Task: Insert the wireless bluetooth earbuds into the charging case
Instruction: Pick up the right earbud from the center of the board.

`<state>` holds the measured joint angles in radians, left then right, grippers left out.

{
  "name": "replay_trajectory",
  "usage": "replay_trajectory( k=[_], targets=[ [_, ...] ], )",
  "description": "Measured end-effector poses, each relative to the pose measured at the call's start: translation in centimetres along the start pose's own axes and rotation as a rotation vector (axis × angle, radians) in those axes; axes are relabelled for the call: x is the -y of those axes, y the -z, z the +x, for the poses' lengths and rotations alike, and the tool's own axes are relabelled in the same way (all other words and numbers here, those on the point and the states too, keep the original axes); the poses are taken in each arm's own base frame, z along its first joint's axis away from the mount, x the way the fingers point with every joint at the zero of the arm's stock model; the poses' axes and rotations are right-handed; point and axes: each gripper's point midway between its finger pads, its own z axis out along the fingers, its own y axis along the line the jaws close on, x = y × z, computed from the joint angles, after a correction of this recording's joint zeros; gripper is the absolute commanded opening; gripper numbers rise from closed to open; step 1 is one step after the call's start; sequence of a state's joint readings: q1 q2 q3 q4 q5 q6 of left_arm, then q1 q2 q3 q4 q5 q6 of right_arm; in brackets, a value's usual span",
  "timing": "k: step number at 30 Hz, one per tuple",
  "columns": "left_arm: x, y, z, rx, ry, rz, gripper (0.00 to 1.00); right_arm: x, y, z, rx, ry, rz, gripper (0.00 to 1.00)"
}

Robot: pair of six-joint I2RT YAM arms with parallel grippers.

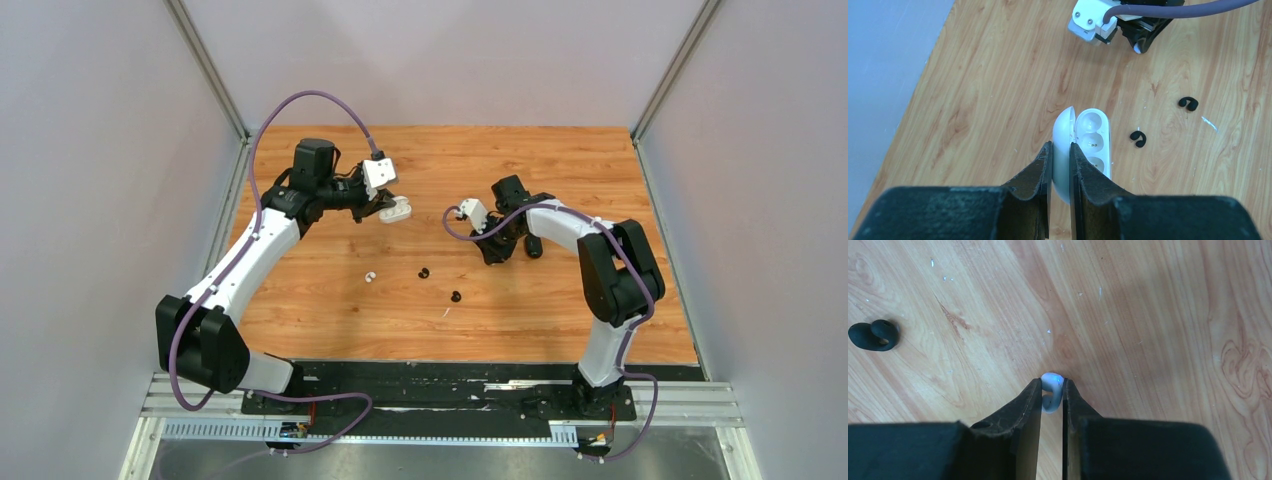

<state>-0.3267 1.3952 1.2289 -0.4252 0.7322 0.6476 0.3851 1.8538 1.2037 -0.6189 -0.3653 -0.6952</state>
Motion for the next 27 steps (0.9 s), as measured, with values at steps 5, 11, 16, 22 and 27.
replay_trajectory(
  k=[5,11,16,22,27],
  targets=[
    [0.1,-0.1,0.2,-0.001,0.002,0.002,0.00,-0.1,0.1,0.1,-0.003,-0.011,-0.001,0.25],
    [0.1,-0.1,0.2,-0.002,0.003,0.002,0.00,-0.4,0.2,0.8,-0.033,-0.025,-0.005,0.27],
    [0.1,-0.1,0.2,-0.002,0.003,0.002,0.00,-0.4,0.2,0.9,-0.036,-0.033,-0.006,0.27],
    [0.1,-0.1,0.2,-0.002,0.003,0.002,0.00,-0.5,0.2,1.0,-0.038,-0.041,-0.008,0.27],
    [0.1,-0.1,0.2,-0.002,0.006,0.003,0.00,-0.6,0.2,1.0,-0.040,-0.057,-0.009,0.26]
  ],
)
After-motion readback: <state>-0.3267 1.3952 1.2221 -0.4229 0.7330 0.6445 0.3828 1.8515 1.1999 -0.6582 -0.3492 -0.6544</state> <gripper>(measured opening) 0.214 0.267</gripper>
